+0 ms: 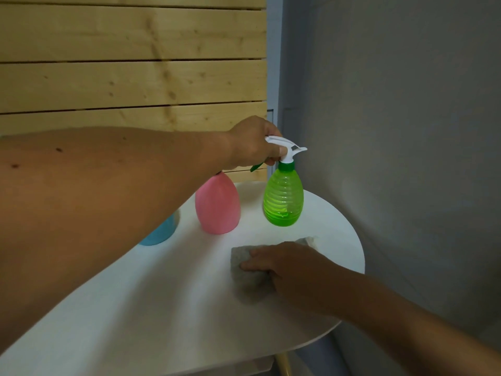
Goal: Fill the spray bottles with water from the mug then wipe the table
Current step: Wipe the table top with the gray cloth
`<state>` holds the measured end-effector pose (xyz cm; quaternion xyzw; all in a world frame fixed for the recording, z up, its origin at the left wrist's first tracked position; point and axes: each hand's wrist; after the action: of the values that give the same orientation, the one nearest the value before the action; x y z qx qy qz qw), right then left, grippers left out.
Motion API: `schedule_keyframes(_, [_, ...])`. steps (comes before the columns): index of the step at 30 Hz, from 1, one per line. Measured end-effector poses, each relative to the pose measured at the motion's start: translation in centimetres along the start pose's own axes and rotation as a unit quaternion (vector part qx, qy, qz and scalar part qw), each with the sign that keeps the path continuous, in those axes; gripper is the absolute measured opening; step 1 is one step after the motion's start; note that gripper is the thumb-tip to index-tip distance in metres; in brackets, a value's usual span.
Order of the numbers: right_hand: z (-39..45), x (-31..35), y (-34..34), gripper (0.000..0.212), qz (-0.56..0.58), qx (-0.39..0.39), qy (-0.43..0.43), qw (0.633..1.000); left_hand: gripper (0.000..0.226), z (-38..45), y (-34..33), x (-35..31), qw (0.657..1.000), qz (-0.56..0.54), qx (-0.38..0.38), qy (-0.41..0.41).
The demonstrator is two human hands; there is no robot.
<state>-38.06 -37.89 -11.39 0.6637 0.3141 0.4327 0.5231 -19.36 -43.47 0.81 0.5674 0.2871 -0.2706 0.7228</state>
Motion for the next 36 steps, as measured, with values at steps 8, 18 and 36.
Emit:
schedule_keyframes(8, [-0.1,0.0,0.8,0.057,-0.034,0.011,-0.026,0.999,0.022,0.2,0.5,-0.7,0.998,-0.013,0.039,0.044])
schedule_keyframes(18, [-0.8,-1.8,-1.2,0.052,0.078,-0.031,0.009,0.996,0.054,-0.2,1.1,-1.2,0.994,0.096,0.053,0.022])
schedule_keyframes(36, [0.0,5.3,-3.8,0.049,0.004,-0.064,-0.212,0.975,0.066,-20.0,10.3,0.6,0.981,0.195,-0.021,0.008])
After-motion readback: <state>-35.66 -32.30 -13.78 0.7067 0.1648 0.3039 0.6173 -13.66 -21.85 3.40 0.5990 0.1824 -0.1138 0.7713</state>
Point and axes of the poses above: each hand's wrist, its own z-axis towards the middle knuckle, its own y-axis out of the back of the hand, x = y × z, and after that the axes turned 6 degrees about -z, right-handed
